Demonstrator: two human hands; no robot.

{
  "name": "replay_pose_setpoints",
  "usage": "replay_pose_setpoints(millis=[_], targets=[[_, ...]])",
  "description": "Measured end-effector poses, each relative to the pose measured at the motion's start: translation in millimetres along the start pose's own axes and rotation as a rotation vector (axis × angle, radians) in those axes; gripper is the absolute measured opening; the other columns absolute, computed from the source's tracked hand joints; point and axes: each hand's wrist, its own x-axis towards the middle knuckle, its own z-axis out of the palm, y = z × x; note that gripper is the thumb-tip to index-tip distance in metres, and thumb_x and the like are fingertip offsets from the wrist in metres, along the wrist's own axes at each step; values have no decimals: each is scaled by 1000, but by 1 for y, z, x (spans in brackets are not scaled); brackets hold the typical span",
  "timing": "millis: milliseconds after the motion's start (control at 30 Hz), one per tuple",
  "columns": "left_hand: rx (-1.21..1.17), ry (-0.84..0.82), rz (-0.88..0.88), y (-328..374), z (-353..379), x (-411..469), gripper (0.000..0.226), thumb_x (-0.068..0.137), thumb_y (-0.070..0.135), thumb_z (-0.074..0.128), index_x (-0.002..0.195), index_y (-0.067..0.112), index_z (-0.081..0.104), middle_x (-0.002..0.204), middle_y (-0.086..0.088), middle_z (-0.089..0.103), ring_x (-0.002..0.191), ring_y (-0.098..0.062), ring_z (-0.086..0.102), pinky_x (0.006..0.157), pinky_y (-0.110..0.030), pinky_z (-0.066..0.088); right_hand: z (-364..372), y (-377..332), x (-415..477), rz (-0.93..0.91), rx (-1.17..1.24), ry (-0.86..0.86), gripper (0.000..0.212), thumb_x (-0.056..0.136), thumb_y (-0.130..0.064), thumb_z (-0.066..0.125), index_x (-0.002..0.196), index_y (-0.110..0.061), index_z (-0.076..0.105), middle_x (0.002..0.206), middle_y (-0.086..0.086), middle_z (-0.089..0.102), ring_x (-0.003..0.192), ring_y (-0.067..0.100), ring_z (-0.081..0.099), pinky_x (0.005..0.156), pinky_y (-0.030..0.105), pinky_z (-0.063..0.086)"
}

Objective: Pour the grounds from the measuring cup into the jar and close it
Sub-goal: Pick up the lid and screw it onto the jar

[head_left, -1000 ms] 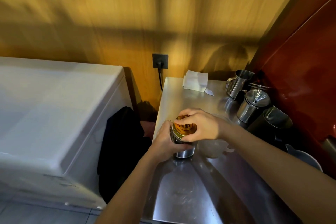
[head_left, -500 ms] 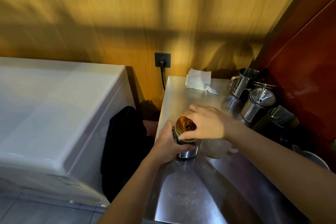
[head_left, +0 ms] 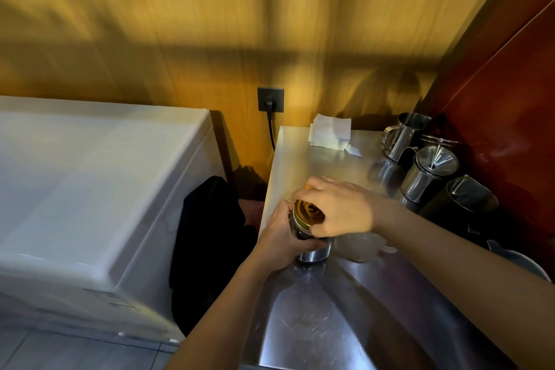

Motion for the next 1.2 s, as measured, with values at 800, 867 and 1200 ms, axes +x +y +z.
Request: replay_pose_setpoints(millis=[800,867,1200], targets=[[37,-9,33,4,2,-3,69,48,57,82,97,30,42,107,-6,57,103,-27,57,88,-57,48,2,7,-2,147,-98,89,63,67,-79,38,96,-24,48,79,0,48,69,21,53,52,26,35],[31,-17,35,4,2,-4,72,48,58,82,99,28,42,108,-5,57,105,-26,57,89,-56,49,3,8,-1,206,-208,177,72,63,-87,26,87,-23,48,74,2,50,64,22,52,52,28,36],[16,-9,46,3,3,-3,67,50,55,83,99,29,44,104,-1,56,101,-24,57,87,-55,49,13,5,-2,115,-201,102,71,67,-78,39,115,-26,40,100,6,51,87,28,55,64,33,38]])
